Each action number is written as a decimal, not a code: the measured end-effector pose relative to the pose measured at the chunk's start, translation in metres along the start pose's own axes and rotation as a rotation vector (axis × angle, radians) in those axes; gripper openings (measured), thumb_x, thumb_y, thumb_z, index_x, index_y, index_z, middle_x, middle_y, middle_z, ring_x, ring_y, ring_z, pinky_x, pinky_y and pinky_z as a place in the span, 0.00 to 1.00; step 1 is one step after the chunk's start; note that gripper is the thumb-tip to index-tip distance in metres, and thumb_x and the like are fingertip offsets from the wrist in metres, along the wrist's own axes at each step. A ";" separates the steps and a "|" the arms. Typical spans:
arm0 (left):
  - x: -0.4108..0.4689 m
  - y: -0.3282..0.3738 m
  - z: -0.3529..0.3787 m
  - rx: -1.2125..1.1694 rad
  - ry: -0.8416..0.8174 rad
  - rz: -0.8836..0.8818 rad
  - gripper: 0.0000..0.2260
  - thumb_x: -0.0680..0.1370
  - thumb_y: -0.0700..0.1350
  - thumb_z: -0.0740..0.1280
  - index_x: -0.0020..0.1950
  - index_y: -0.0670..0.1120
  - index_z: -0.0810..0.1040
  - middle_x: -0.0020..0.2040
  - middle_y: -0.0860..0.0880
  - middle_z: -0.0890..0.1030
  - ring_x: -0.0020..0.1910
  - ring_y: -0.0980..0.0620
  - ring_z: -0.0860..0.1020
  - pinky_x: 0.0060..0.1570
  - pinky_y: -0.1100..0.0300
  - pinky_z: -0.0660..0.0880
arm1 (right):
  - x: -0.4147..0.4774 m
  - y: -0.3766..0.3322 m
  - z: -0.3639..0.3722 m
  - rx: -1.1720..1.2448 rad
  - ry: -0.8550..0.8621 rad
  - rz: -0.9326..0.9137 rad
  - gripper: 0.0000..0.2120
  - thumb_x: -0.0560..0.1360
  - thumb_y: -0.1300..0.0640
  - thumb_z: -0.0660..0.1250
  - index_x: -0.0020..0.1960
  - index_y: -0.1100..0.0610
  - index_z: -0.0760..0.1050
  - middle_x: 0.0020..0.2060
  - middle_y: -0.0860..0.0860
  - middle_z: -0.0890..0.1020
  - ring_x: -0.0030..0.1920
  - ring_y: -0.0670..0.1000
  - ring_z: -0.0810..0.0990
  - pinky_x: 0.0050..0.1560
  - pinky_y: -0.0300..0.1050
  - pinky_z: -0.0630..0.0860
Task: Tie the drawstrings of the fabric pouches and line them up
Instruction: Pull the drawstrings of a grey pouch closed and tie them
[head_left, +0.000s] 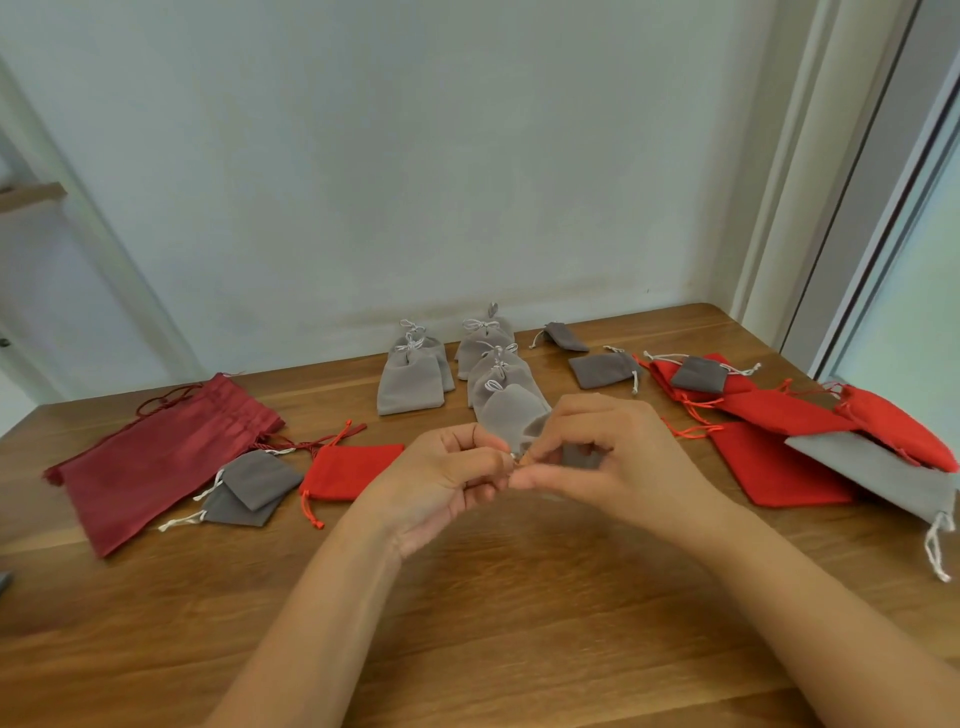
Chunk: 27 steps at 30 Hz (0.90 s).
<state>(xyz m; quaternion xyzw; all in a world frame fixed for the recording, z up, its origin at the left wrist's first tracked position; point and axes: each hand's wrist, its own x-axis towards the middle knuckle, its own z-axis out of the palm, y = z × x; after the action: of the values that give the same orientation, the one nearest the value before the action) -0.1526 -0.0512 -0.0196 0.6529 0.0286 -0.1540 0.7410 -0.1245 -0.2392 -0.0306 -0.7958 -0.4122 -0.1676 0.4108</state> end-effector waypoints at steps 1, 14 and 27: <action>-0.001 0.000 0.001 0.050 -0.003 0.031 0.08 0.73 0.29 0.67 0.39 0.41 0.77 0.32 0.46 0.77 0.29 0.56 0.74 0.30 0.68 0.73 | 0.001 0.000 -0.001 -0.002 0.044 0.050 0.17 0.69 0.38 0.68 0.40 0.52 0.83 0.38 0.44 0.79 0.43 0.45 0.77 0.42 0.34 0.70; 0.003 -0.010 0.013 0.340 0.180 0.377 0.07 0.70 0.34 0.74 0.40 0.44 0.79 0.36 0.49 0.83 0.38 0.53 0.81 0.42 0.63 0.78 | 0.003 0.011 -0.006 0.346 -0.231 0.449 0.08 0.72 0.51 0.73 0.47 0.54 0.81 0.42 0.50 0.84 0.45 0.49 0.81 0.48 0.41 0.77; 0.009 -0.023 0.020 0.910 0.284 0.401 0.06 0.73 0.42 0.72 0.41 0.53 0.80 0.36 0.58 0.80 0.37 0.64 0.78 0.37 0.74 0.73 | -0.002 0.017 0.007 0.143 -0.273 0.521 0.04 0.70 0.59 0.73 0.39 0.54 0.78 0.31 0.46 0.80 0.33 0.40 0.77 0.39 0.38 0.75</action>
<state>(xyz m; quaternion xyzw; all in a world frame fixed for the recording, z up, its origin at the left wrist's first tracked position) -0.1535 -0.0745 -0.0407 0.9162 -0.0666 0.0845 0.3859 -0.1127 -0.2398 -0.0448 -0.8589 -0.2565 0.0814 0.4357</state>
